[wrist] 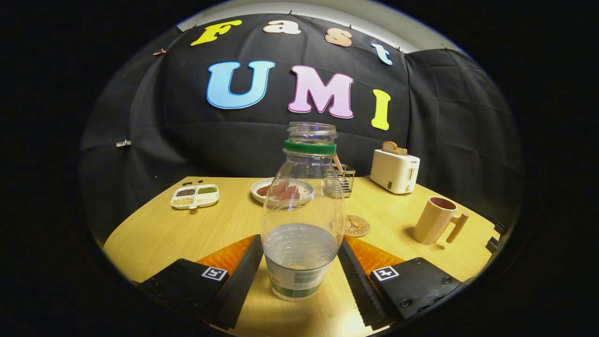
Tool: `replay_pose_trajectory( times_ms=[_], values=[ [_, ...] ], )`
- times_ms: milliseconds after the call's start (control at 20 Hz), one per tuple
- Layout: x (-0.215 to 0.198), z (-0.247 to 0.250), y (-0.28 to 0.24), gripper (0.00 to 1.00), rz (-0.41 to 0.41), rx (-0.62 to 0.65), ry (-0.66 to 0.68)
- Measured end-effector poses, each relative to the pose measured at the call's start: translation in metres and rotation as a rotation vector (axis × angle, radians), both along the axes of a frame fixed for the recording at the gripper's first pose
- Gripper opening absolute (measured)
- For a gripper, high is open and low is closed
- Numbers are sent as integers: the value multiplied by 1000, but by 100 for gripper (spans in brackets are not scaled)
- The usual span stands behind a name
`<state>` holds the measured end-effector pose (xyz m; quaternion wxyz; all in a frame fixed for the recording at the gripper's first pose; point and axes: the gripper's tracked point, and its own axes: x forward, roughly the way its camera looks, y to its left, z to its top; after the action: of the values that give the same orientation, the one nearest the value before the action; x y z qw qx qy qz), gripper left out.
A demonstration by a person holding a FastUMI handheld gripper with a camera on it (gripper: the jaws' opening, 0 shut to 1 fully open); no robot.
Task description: Take the bottle from table, then pour the juice into the cup, finally place the bottle on the coaster
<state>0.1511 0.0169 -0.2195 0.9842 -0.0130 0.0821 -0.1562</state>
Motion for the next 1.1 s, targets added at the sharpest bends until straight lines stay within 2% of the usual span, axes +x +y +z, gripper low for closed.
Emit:
replay_pose_trajectory(
  times_ms=[400,500,550,950,1100],
  values=[
    [5,0,-4,90,-12,12,-8],
    [6,0,-3,82,-9,4,-3],
    [6,0,-3,82,-8,2,-1],
    [9,-1,6,77,71,-5,11],
    [9,-2,4,74,75,13,10]
  ],
)
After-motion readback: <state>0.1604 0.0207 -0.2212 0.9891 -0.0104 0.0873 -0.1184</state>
